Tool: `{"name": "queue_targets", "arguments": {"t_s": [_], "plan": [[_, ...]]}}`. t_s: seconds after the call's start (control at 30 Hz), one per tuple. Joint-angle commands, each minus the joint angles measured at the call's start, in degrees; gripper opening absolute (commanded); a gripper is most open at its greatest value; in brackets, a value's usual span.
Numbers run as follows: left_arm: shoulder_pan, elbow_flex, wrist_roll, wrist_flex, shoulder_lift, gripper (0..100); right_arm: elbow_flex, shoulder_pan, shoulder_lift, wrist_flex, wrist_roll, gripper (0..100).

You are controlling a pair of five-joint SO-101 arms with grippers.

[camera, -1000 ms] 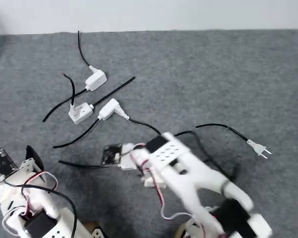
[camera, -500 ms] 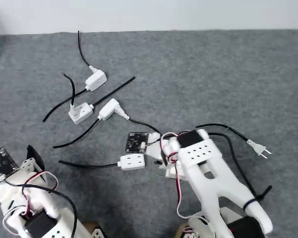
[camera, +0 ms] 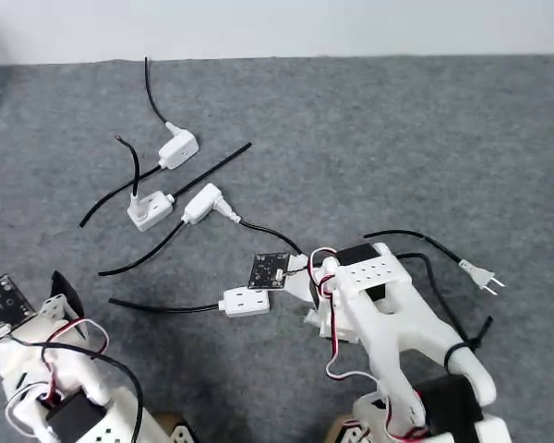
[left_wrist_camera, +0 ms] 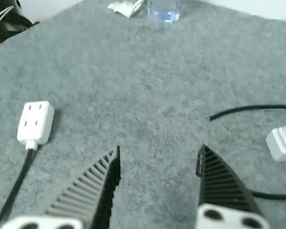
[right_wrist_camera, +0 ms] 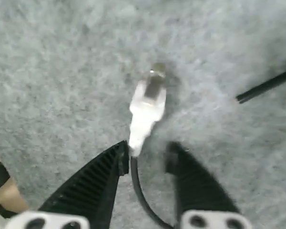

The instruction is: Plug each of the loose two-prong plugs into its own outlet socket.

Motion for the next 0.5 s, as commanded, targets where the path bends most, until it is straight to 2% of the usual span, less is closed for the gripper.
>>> {"name": "queue_targets", "arguments": {"t_s": [0.0,0.23,0.4,0.47], "plan": [[0.4,0.0,-0.4,-2.5,-0.8,25,-1.8,-1.4,0.1,4.2,0.8,28.1],[2.2,0.1,-0.4,-2.5,-0.8,25,-5.2,-7.1,-7.7,10.8,0.4,28.0],[2.2,0.3,-0.5,-2.3,-0.8,25,-7.7,-3.2,-11.2,6.7,-3.7,27.8],[2.2,0.7,-0.6,-2.5,-0.8,25,-7.1,-0.8,-10.4,2.9,-5.6,24.0]]}}
